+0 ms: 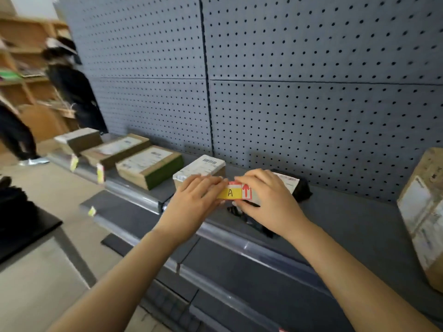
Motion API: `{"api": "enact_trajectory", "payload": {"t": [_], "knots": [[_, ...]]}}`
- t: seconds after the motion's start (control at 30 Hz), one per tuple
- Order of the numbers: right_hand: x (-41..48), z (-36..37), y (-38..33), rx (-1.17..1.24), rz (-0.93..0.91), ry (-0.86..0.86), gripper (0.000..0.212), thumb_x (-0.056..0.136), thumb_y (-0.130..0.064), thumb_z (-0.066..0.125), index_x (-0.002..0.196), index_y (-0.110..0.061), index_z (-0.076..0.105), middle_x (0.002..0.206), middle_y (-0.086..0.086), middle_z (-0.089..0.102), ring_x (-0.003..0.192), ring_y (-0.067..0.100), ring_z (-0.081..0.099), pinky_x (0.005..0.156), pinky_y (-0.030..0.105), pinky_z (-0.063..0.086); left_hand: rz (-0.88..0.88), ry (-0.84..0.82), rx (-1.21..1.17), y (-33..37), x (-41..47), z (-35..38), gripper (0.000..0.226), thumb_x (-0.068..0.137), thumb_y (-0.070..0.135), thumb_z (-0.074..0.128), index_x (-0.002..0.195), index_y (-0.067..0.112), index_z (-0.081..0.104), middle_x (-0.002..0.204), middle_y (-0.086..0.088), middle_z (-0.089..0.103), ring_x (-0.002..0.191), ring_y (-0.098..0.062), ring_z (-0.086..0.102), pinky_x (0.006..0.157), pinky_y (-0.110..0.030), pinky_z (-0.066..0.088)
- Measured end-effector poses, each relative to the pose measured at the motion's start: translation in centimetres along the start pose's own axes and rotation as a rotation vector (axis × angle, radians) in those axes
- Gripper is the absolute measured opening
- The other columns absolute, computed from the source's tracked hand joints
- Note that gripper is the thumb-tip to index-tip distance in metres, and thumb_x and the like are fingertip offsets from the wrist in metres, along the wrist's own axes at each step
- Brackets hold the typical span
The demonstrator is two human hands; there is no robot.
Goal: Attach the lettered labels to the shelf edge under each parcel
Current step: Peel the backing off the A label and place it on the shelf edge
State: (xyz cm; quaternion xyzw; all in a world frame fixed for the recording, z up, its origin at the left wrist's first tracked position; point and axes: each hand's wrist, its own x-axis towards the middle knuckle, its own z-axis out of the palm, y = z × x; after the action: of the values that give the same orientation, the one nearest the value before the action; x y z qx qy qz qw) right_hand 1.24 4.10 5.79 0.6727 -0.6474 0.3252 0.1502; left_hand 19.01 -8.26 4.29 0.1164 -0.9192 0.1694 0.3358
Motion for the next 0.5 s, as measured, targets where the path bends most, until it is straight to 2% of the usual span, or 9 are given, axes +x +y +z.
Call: {"api": "enact_trajectory", "payload": {"t": [0.17, 0.33, 0.5], "knots": [[4.5, 5.1, -6.6, 0.071, -0.122, -0.052, 0.046, 0.078, -0.036, 0.074, 0.117, -0.016, 0.063, 0.109, -0.002, 0.058, 0.101, 0.019, 0.052, 0.087, 0.029, 0.037, -0.128, 0.033, 0.099, -5.5, -6.7, -4.9, 0.039, 0.096, 0.035, 0.051, 0.124, 0.011, 0.065, 0.123, -0.006, 0.065, 0.111, -0.024, 0.059, 0.1, -0.042, 0.044], [9.1, 11.0, -13.9, 0.133, -0.19, -0.073, 0.042, 0.08, -0.038, 0.069, 0.116, -0.019, 0.06, 0.108, -0.002, 0.057, 0.099, 0.019, 0.052, 0.084, 0.035, 0.045, -0.277, -0.002, 0.154, -12.5, -14.0, -9.5, 0.041, 0.097, 0.041, 0.049, 0.124, 0.014, 0.065, 0.119, -0.005, 0.064, 0.108, -0.027, 0.06, 0.099, -0.04, 0.045], [13.1, 17.0, -21.0, 0.19, -0.186, -0.07, 0.039, 0.077, -0.024, 0.073, 0.113, -0.016, 0.059, 0.104, -0.002, 0.056, 0.096, 0.019, 0.053, 0.081, 0.03, 0.042, -0.339, -0.059, 0.189, -20.4, -20.3, -12.8, 0.045, 0.096, 0.046, 0.046, 0.127, 0.018, 0.062, 0.119, -0.002, 0.063, 0.111, -0.023, 0.057, 0.1, -0.035, 0.04]]}}
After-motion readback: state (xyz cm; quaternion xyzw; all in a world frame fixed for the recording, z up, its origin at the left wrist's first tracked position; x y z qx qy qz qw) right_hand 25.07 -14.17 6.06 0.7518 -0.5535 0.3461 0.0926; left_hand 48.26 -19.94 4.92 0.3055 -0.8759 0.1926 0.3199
